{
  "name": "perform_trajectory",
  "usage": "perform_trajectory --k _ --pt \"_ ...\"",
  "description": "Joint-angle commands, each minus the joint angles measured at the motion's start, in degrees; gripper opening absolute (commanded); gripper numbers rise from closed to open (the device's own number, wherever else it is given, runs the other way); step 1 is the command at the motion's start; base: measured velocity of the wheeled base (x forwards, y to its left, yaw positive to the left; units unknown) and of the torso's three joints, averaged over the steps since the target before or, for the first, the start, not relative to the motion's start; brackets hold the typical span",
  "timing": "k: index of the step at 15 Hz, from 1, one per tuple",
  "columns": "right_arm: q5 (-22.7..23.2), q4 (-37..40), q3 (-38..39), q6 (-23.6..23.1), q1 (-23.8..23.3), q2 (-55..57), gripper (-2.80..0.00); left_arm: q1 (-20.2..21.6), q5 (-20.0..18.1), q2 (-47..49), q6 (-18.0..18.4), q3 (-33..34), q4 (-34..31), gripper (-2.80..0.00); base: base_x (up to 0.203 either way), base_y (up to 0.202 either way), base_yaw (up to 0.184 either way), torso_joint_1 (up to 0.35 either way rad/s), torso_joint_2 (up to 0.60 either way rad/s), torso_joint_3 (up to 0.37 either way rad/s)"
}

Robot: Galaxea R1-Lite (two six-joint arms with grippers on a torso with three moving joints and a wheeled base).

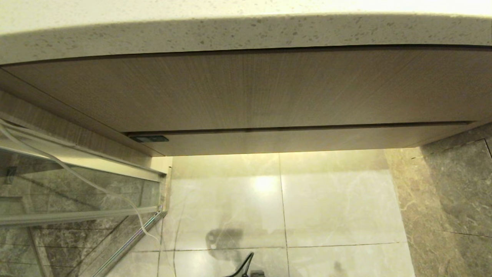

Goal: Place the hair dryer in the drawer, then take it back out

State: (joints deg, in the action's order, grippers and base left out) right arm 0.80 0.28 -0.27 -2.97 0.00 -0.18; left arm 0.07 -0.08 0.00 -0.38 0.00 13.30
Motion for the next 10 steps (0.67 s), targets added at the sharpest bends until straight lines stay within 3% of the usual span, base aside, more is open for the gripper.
perform_trajectory --k 1,10 --pt "-0.18 -0.37 0.36 1.74 -0.09 0.01 -2.80 0.01 -0.01 0.00 0.03 2.29 0.07 -2.80 0.000 0.000 0.000 0.000 0.00 0.000" --pt "-0.09 -0.28 0.36 1.65 -0.09 0.01 -2.80 0.01 -0.01 0.00 0.03 2.29 0.06 -2.80 0.000 0.000 0.000 0.000 0.00 0.000"
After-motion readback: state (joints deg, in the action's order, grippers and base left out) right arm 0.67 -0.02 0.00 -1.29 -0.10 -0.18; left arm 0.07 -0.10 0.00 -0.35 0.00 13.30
